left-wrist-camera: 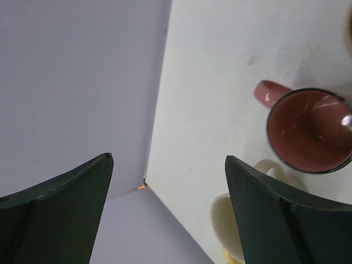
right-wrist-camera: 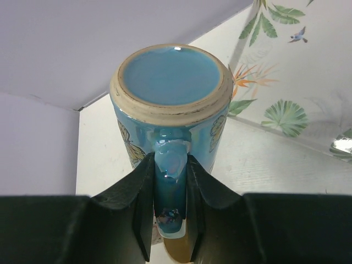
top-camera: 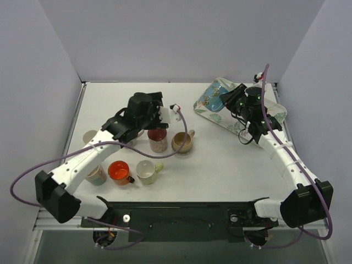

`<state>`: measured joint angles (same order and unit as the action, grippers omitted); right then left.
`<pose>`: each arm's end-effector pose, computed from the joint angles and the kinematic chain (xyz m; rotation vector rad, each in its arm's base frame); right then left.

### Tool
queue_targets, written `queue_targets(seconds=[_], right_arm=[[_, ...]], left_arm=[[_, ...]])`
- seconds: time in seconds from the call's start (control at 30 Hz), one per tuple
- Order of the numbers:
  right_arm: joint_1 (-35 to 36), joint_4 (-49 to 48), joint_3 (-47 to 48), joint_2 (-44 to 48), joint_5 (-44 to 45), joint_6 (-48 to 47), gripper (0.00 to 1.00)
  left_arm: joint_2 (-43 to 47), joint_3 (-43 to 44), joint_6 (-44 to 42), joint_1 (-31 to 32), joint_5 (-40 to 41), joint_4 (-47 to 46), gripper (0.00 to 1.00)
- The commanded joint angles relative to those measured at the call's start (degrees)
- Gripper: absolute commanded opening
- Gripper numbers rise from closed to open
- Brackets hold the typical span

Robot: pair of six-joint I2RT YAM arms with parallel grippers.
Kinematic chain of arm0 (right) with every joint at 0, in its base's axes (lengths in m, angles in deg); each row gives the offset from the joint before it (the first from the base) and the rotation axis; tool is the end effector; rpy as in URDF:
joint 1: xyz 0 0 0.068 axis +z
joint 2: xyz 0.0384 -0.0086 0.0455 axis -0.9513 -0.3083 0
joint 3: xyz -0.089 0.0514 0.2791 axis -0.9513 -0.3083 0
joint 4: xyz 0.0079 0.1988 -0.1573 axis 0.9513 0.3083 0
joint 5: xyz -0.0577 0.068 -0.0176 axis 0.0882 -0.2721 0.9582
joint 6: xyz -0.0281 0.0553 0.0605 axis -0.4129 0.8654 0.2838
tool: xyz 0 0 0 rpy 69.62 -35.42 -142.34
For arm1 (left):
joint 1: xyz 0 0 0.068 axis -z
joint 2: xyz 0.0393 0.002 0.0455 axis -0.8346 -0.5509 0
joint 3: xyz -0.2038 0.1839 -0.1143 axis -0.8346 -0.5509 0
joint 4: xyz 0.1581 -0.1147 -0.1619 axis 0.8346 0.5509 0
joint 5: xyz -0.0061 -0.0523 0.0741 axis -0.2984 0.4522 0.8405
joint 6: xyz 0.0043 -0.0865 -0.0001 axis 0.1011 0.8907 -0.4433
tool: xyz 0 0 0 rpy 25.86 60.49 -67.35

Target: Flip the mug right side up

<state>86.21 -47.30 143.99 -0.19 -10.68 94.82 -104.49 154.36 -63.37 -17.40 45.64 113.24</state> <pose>0.3266 0.0871 0.3951 0.4027 1.6860 0.8121 0.2770 -0.2077 0.3589 1.4975 1.4964 0.3788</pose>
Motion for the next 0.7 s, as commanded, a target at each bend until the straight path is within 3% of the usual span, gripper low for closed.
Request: queue_targets(seconds=[0.0, 0.07, 0.13, 0.2, 0.33, 0.4, 0.47, 0.6, 0.63, 0.67], right_arm=[[1.20, -4.35, -0.50, 5.54, 1.60, 0.31, 0.00], [2.08, -4.08, -0.42, 6.94, 2.39, 0.22, 0.00], [2.43, -4.25, -0.41, 8.09, 2.65, 1.09, 0.00], [2.61, -5.91, -1.29, 9.58, 2.30, 2.85, 0.00], [2.79, -8.56, -3.93, 13.18, 1.95, 5.50, 0.00], [2.96, -8.65, -4.63, 14.85, 1.60, 6.46, 0.00], [3.40, -8.56, -4.81, 16.00, 0.46, 7.69, 0.00], [5.33, -8.21, -5.77, 18.55, -1.56, 8.75, 0.00], [5.77, -8.30, -6.04, 20.12, -1.74, 9.10, 0.00], [6.12, -8.39, -6.91, 20.66, -1.66, 9.27, 0.00]], left_arm=[[9.65, 3.23, -5.93, -2.44, 0.18, 1.49, 0.94], [11.15, 7.45, -11.10, -2.01, -3.59, 9.04, 0.94], [14.83, 6.42, -17.95, -1.48, -7.98, 7.76, 0.96], [19.66, 1.07, -29.34, -1.21, -15.09, 2.57, 0.97], [25.30, -16.04, -37.12, 2.64, -27.50, -8.06, 0.97], [25.57, -23.95, -36.70, 4.06, -30.66, -21.99, 0.97], [23.57, -30.81, -35.83, 4.06, -32.94, -45.74, 0.97], [16.64, -34.19, -34.77, 3.98, -35.76, -64.18, 0.97], [14.17, -34.20, -22.84, 4.32, -35.86, -66.67, 0.97], [13.11, -33.94, -33.52, 4.33, -35.51, -70.79, 0.97]])
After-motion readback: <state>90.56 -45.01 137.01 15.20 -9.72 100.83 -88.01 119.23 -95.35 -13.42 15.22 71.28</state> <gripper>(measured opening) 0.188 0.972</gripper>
